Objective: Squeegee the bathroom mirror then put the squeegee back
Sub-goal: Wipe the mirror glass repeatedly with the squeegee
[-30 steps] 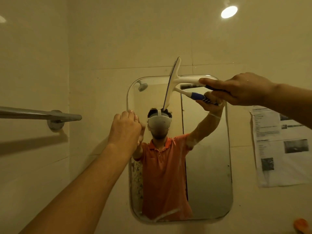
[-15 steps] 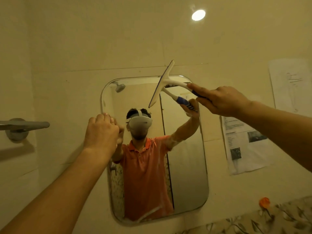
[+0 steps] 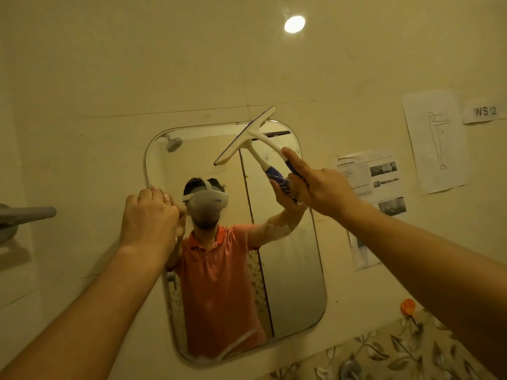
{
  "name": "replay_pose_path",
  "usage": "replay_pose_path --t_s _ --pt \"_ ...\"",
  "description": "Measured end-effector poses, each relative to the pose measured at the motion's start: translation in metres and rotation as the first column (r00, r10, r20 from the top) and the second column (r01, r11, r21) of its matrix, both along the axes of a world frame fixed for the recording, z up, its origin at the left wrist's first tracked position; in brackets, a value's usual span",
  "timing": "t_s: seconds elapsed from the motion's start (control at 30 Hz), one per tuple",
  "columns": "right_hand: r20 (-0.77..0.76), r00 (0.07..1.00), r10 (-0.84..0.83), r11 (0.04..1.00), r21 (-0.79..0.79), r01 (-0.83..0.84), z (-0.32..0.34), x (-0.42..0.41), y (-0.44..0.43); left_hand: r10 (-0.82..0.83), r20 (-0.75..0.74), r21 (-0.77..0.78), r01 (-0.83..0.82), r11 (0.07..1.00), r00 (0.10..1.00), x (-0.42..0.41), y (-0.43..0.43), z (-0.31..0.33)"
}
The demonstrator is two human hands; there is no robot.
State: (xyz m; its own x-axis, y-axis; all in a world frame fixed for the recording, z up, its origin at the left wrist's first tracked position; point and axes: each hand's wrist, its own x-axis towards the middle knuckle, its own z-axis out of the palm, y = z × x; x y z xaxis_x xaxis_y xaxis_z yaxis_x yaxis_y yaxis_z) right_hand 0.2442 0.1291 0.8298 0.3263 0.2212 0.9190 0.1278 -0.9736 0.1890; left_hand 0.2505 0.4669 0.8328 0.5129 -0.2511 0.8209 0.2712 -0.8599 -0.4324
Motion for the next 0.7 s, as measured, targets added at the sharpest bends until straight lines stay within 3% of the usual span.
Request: replay_pose_path --t_s 0.7 --pt "0.052 0.997 0.053 0.930 0.360 -0.069 -0.050 0.010 0.079 -0.034 0.016 0.094 0.032 0.995 0.999 -0.005 0.009 -0.001"
